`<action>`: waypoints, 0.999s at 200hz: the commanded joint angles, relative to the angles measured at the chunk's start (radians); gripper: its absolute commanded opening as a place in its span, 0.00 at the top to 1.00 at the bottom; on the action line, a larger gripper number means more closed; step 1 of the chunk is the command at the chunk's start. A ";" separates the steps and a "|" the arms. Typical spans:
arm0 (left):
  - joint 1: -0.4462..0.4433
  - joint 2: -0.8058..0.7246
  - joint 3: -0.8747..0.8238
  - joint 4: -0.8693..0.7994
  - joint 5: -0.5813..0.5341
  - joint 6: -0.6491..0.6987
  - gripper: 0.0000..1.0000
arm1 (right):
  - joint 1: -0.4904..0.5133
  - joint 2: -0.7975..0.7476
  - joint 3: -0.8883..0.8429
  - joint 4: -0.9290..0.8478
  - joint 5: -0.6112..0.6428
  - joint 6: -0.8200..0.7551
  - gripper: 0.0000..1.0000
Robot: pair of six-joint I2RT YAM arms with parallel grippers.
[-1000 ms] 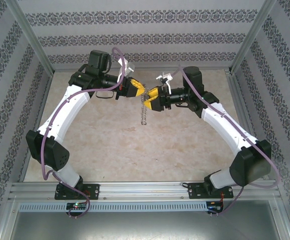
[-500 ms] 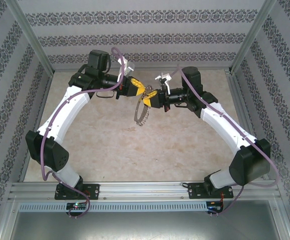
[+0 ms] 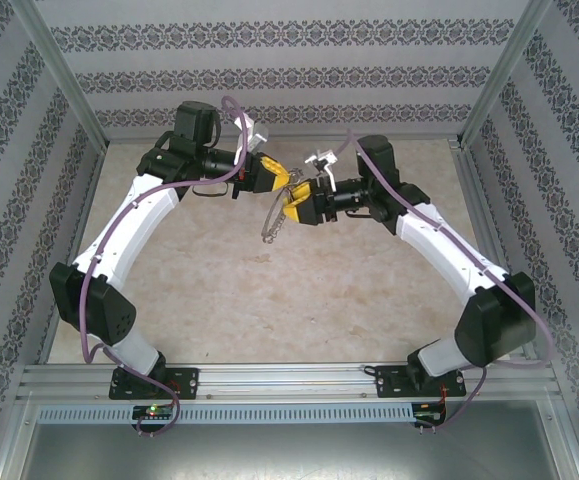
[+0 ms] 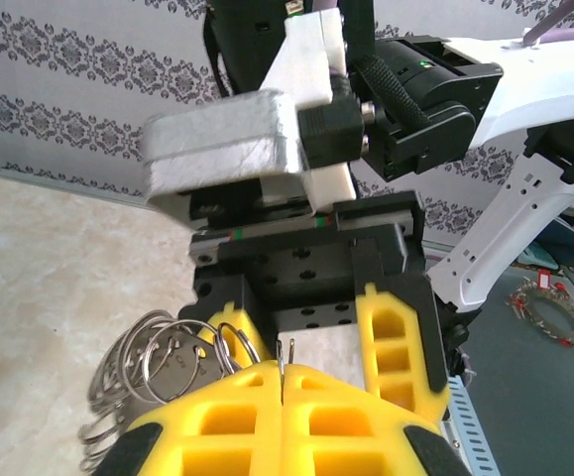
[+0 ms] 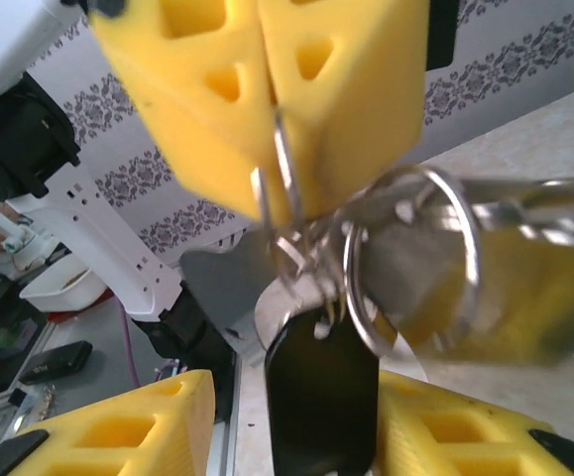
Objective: Put the keys on the keyring
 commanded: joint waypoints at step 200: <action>-0.007 -0.116 -0.152 0.428 -0.001 -0.261 1.00 | -0.105 -0.132 -0.263 0.817 0.225 0.653 0.64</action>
